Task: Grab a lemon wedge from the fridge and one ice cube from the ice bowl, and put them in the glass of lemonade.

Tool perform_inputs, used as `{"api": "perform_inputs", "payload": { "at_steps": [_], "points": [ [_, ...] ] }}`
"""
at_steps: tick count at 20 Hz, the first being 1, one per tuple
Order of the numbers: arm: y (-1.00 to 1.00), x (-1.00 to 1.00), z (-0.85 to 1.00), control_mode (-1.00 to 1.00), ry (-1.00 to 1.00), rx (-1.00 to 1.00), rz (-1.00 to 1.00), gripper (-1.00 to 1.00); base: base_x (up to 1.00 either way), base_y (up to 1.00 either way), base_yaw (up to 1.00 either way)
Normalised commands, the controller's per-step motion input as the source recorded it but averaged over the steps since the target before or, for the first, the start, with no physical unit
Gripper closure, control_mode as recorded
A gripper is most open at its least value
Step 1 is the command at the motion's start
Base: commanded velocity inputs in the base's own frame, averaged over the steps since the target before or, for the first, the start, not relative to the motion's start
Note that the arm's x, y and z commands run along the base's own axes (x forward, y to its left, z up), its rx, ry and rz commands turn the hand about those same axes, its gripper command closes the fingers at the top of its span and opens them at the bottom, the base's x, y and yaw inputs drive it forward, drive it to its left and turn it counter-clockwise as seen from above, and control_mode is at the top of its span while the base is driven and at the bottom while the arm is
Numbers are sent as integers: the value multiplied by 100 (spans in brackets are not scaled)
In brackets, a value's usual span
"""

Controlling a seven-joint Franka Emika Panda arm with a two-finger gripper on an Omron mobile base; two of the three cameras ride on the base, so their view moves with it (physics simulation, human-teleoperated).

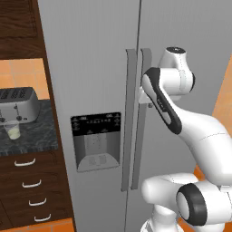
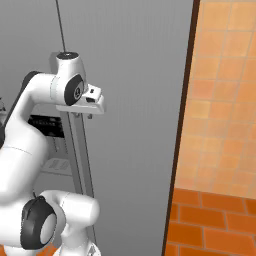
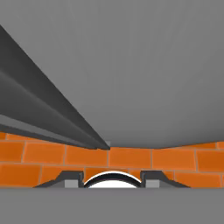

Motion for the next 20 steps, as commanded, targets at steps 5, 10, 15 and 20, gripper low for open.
{"api": "perform_inputs", "payload": {
  "at_steps": [5, 10, 15, 20],
  "points": [
    [0, 1, -2, -100, -2, 0, 0, -100, 0, 0, 0],
    [0, -32, -9, -100, -8, 0, 0, -100, 0, 0, 0],
    [0, -76, -12, -100, -5, 0, 1, -100, 0, 0, 0],
    [3, -32, -3, -100, -1, 0, 0, -100, 0, 0, 0]
  ]
}}
